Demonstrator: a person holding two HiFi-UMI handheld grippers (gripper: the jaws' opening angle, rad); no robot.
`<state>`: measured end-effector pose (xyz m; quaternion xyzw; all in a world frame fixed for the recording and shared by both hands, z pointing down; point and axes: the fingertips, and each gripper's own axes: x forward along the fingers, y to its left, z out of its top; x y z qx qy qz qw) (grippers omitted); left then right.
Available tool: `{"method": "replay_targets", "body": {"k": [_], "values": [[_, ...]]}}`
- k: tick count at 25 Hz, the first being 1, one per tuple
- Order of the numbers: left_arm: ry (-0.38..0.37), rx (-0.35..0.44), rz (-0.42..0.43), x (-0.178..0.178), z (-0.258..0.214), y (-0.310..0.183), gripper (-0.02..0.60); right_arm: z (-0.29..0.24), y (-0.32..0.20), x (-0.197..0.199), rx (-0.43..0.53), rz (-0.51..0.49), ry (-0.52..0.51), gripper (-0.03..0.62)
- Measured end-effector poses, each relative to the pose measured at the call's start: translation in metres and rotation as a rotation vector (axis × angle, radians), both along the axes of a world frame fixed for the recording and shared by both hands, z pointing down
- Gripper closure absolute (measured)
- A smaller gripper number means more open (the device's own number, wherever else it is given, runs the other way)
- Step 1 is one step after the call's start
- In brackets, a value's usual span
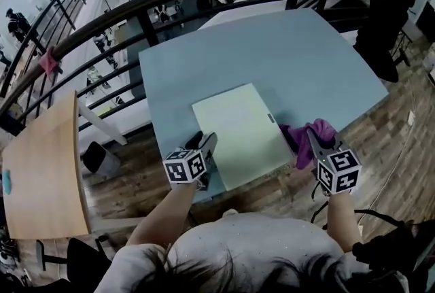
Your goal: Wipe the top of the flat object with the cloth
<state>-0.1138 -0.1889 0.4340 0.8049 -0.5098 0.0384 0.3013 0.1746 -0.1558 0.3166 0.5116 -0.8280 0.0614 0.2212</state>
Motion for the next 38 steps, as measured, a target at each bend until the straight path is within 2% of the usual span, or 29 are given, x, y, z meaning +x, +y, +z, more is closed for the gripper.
{"method": "replay_targets", "body": {"k": [2,4,7,9,12,15,17,20,31,38], "values": [[0.034,0.024,0.1,0.011,-0.023,0.011,0.386,-0.036,0.0,-0.008,0.121,-0.012,-0.098,0.586],[0.089,0.078,0.16,0.017,-0.054,0.022,0.473,-0.065,-0.001,-0.021,0.197,-0.046,-0.207,0.586],[0.124,0.199,0.135,0.016,-0.102,0.034,0.549,-0.096,-0.002,-0.042,0.232,-0.116,-0.313,0.586],[0.133,0.264,0.121,0.019,-0.13,0.039,0.58,-0.113,-0.003,-0.053,0.241,-0.155,-0.333,0.586],[0.161,0.34,0.156,0.034,-0.167,0.049,0.581,-0.134,-0.003,-0.067,0.251,-0.212,-0.336,0.586],[0.078,0.384,0.11,0.034,-0.186,0.057,0.581,-0.143,0.0,-0.075,0.262,-0.267,-0.32,0.586],[0.049,0.387,0.079,0.032,-0.187,0.065,0.58,-0.139,0.0,-0.08,0.25,-0.302,-0.304,0.586],[0.054,0.352,0.053,0.04,-0.182,0.071,0.581,-0.128,-0.003,-0.073,0.221,-0.334,-0.277,0.588],[0.049,0.346,-0.093,0.101,-0.175,0.085,0.581,-0.101,-0.02,-0.023,0.16,-0.479,-0.237,0.588],[0.07,0.335,-0.153,0.179,-0.167,0.107,0.58,-0.085,-0.008,0.048,0.108,-0.547,-0.25,0.588]]}}
